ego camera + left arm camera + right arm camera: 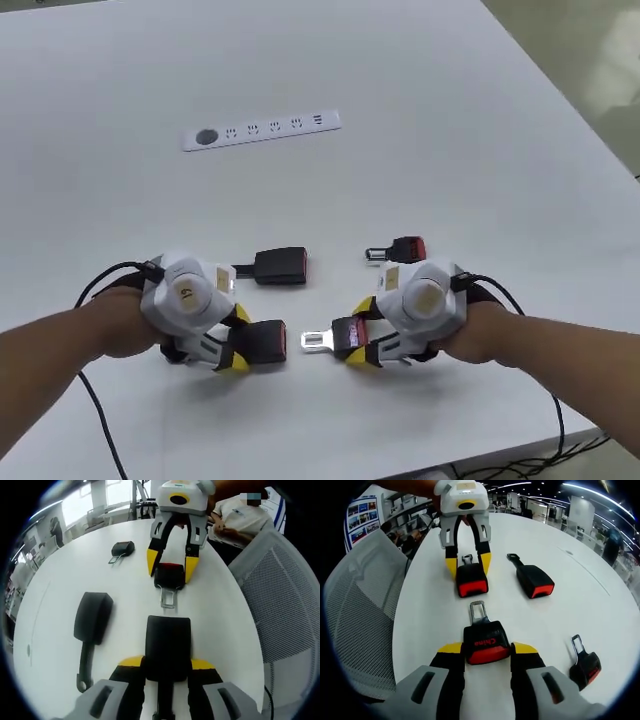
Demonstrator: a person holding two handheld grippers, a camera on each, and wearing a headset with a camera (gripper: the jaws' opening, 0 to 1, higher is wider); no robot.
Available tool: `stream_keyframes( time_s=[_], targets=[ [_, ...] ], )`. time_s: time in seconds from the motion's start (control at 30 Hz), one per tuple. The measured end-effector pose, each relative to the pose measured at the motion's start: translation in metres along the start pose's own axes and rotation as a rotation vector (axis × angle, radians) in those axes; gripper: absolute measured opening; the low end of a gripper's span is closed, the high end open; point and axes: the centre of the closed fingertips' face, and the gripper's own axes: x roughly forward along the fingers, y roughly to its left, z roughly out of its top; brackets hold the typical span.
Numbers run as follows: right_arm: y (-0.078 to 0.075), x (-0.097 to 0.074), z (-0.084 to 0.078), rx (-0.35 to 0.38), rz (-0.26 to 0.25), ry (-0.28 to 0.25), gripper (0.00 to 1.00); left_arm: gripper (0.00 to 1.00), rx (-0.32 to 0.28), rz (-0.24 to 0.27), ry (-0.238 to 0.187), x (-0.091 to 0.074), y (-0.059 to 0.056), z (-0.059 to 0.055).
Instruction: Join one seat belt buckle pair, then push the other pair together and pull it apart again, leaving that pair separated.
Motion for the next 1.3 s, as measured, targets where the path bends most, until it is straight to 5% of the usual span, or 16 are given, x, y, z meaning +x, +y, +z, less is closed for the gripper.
stream_keyframes(
  time_s=[0.6,1.03,1.3],
  targets=[
    [0.011,0.015,0.024,-0.016,0.015,-0.025,0.33,0.33,-0.008,0.0,0.005,0.002,0.004,-0.005],
    [0.012,0.015,0.027,-0.01,0.02,-0.031,0.33,0.33,0.026,-0.004,0.029,0.004,0.003,-0.007],
    [0.011,0.019,0.03,0.002,0.01,-0.046,0.32,0.32,-0.004,0.014,0.028,0.004,0.004,-0.006]
  ],
)
